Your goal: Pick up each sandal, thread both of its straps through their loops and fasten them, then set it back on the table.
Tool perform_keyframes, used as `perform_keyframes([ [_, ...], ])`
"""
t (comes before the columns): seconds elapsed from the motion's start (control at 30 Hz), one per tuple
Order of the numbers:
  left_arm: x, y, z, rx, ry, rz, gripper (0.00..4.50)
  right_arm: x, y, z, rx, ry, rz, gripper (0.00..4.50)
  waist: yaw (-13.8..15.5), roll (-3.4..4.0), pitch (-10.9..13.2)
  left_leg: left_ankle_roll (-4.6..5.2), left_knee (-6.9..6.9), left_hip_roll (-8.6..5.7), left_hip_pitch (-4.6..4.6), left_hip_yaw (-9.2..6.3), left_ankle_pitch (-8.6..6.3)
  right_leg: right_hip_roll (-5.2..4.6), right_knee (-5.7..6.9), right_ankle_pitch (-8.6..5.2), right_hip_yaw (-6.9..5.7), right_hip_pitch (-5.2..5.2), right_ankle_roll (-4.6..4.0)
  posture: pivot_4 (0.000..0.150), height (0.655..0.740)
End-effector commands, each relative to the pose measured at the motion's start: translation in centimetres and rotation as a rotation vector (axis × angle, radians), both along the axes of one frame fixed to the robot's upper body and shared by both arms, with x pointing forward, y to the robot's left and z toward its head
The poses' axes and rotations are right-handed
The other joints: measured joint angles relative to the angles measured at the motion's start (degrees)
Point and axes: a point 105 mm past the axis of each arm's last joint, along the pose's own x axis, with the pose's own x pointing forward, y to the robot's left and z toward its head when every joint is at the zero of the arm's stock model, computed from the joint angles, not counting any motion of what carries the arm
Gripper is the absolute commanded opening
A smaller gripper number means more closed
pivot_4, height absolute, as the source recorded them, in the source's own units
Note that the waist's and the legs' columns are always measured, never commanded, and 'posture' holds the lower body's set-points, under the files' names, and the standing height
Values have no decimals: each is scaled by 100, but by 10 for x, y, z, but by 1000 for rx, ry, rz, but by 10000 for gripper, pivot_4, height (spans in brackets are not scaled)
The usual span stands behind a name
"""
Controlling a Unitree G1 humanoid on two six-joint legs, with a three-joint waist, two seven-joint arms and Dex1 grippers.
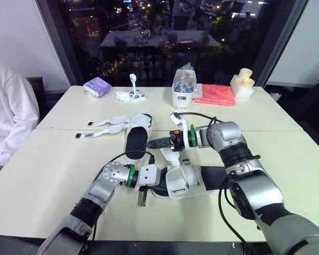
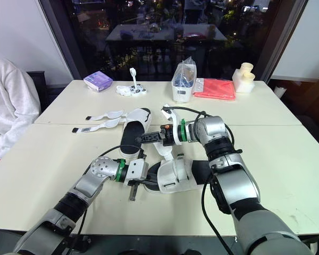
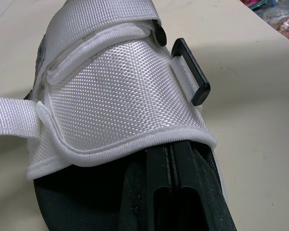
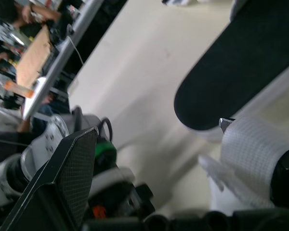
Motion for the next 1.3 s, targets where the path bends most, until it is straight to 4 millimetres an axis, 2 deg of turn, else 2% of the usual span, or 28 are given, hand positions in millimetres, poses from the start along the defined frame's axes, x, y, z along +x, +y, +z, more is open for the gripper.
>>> perform_keyframes([
  [0.03, -18, 2, -40, 128, 109, -24, 0, 5, 7, 29, 87, -64, 7, 43879, 2, 0, 0, -3, 0, 0, 0, 0, 2, -1, 0, 0, 0, -1, 0, 1500, 7400],
  [0.17, -19, 1, -40, 125, 111, -23, 0, 7, 5, 41, 125, -77, -2, 43879, 1, 0, 0, -4, 0, -4, -2, 0, 2, -5, 1, 0, 0, -2, 0, 1500, 7400],
  [0.27, -19, 0, -40, 123, 111, -25, 0, 6, 0, 49, 141, -87, 0, 36121, 6, 0, 0, -3, 0, -6, -2, -1, 2, -7, 1, 0, 0, -2, 0, 1500, 7400],
  [0.5, -18, -2, -40, 120, 112, -28, 0, -9, -17, 64, 151, -126, 17, 873, 9, 0, 0, -2, 0, -19, -7, -2, 1, -23, 0, 0, 0, -4, 0, 1500, 7400],
  [0.67, -18, -3, -40, 121, 112, -34, 0, -41, -28, 64, 76, -227, 63, 347, 18, 0, 0, 12, 0, -23, -10, -5, -7, -28, -4, 0, 0, -4, 0, 1500, 7400],
  [0.77, -17, -3, -40, 123, 114, -40, 0, -67, -32, 61, 5, -359, 89, 347, 22, 0, 0, 15, 0, -25, -15, -9, -9, -29, -11, 0, 0, -4, 0, 1500, 7400],
  [0.9, -17, -4, -40, 122, 124, -40, 0, -98, -35, 37, -135, -533, 131, 347, 34, -2, -1, 26, 0, -27, -13, -12, -15, -29, -17, 0, 0, 0, 0, 1500, 7400],
  [1.03, -20, -4, -42, 125, 157, -48, 0, -127, -35, 18, -167, -693, 212, 347, 39, -3, -2, 35, 1, -29, -12, -13, -13, -29, -31, 0, 1, 12, 0, 1500, 7400],
  [1.17, -23, -2, -43, 138, 173, -64, 0, -141, -32, 0, -154, -705, 236, 347, 30, -5, -3, 40, 2, -30, -4, -13, -11, -28, -34, 0, 0, 23, 0, 1500, 7400],
  [1.3, -25, -1, -44, 146, 180, -75, 0, -146, -32, -22, -178, -656, 267, 347, 27, -7, -4, 42, 2, -29, 1, -14, -10, -27, -34, 0, 0, 27, 0, 1500, 7400],
])
